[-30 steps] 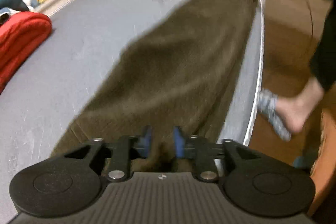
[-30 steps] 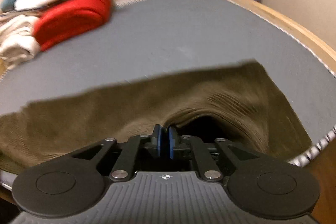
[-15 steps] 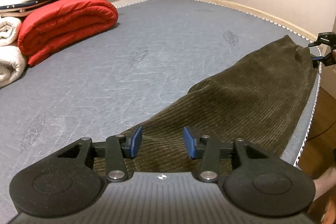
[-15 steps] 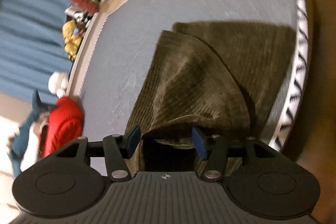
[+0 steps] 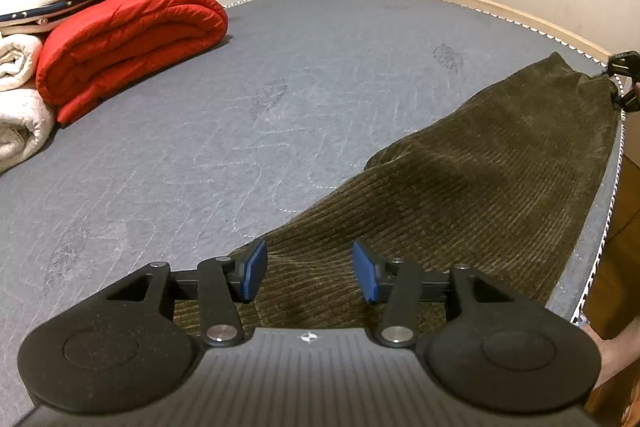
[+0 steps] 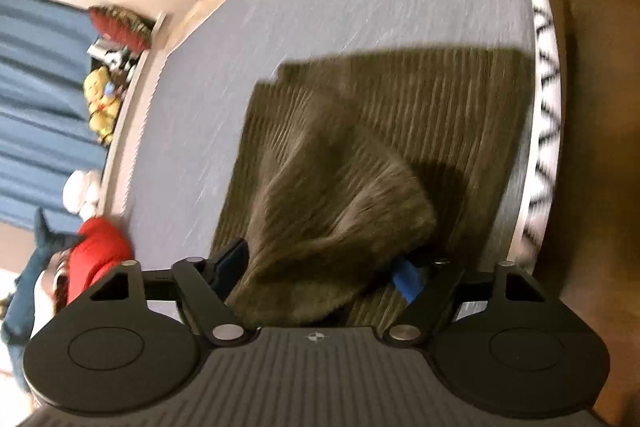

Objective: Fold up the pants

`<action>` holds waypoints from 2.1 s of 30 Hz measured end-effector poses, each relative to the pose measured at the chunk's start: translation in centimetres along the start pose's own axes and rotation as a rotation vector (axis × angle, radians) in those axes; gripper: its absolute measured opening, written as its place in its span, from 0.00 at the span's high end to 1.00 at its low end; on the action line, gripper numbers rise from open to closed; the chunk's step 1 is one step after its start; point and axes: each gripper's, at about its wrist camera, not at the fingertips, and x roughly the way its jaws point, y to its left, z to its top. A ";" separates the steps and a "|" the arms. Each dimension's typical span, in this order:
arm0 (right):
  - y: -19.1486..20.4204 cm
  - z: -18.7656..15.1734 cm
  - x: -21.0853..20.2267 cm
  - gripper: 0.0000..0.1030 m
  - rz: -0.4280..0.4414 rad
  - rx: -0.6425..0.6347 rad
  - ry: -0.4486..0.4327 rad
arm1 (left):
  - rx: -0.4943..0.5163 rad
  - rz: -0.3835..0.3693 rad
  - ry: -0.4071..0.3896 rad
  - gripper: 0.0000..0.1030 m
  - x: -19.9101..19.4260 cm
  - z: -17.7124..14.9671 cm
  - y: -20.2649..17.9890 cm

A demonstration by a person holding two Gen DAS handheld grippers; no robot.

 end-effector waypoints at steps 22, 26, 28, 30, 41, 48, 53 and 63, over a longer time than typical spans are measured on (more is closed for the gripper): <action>3.9 -1.4 -2.0 0.73 -0.511 -0.400 -0.465 | -0.158 0.017 0.163 0.52 1.2 -2.8 4.2; 6.1 -2.0 -2.6 0.67 -0.532 -0.457 -0.594 | -0.038 0.049 0.346 0.70 2.5 -6.7 3.6; 7.3 -2.3 -2.5 0.55 -0.503 -0.484 -0.617 | -0.066 0.033 0.313 0.70 1.6 -7.2 4.1; 8.4 -2.8 -2.1 0.53 -0.452 -0.513 -0.605 | -0.158 0.022 0.264 0.69 0.6 -7.2 5.5; 14.4 -7.5 1.3 0.50 -0.292 -0.646 -0.439 | -0.415 0.089 0.137 0.48 -1.2 -6.8 9.1; 16.2 -9.9 2.0 0.45 -0.269 -0.685 -0.387 | -0.388 0.206 0.094 0.28 -1.2 -6.2 8.9; 16.5 -10.7 2.4 0.43 -0.284 -0.698 -0.353 | -0.467 0.197 0.201 0.26 0.8 -7.2 10.4; 15.8 -10.5 2.4 0.41 -0.301 -0.651 -0.334 | -0.436 0.185 0.066 0.73 -4.2 -6.6 9.8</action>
